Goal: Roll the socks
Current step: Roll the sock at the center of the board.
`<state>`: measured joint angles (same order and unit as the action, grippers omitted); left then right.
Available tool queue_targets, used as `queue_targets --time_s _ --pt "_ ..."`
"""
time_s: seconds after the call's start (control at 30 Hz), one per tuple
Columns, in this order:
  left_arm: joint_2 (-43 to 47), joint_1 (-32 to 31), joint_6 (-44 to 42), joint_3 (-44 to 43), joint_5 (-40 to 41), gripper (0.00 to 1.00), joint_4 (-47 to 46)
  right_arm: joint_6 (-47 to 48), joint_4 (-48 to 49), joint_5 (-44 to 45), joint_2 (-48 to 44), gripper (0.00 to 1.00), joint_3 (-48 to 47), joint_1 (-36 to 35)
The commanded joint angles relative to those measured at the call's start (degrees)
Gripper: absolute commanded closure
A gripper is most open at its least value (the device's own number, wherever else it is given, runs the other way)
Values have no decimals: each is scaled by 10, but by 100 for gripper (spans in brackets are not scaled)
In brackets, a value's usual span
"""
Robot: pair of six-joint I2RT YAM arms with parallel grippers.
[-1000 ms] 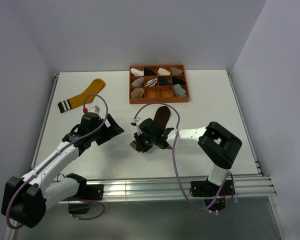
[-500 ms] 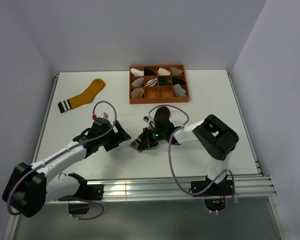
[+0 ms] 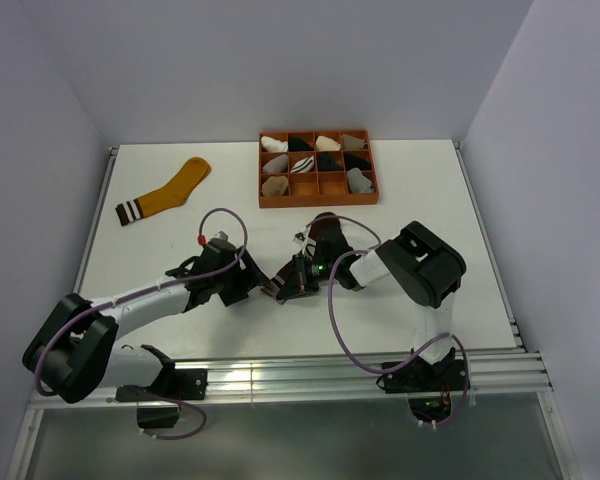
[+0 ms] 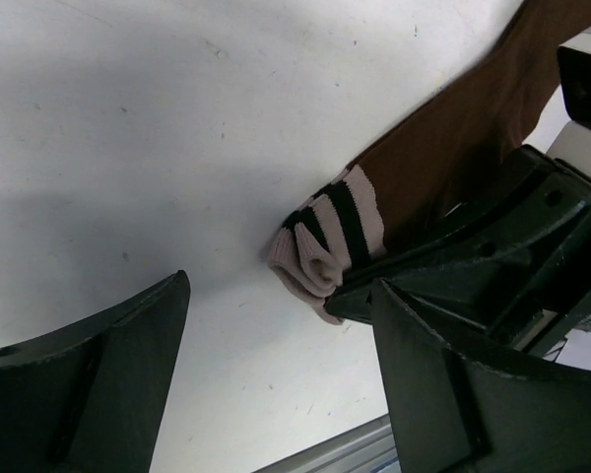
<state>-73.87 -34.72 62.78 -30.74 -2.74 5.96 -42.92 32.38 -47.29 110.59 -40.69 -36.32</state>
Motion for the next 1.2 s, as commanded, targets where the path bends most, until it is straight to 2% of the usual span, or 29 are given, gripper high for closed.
queue_targets --time_s 0.0,0.27,0.37,0.53,0.83,0.9,1.07,1.17 --pt "-21 -12 27 0 18 22 -44 -3 15 5 17 100 12 8" --pt "-63 -23 43 -22 25 33 -54 11 -1 11 21 100 6 8" --pt "-79 -25 43 -34 25 44 -54 13 -4 11 23 100 5 8" --pt "-95 -26 49 -42 25 50 -54 20 -13 13 24 100 2 8" --pt "-114 -27 46 -75 25 68 -3 61 -53 32 7 100 -5 7" --pt "-122 -27 45 -86 25 74 12 78 -67 44 -6 97 -5 5" --pt "-138 -27 42 -114 42 92 62 114 -97 64 -33 82 -11 -9" --pt "-142 -27 38 -132 54 95 99 136 -105 82 -57 74 -12 -23"
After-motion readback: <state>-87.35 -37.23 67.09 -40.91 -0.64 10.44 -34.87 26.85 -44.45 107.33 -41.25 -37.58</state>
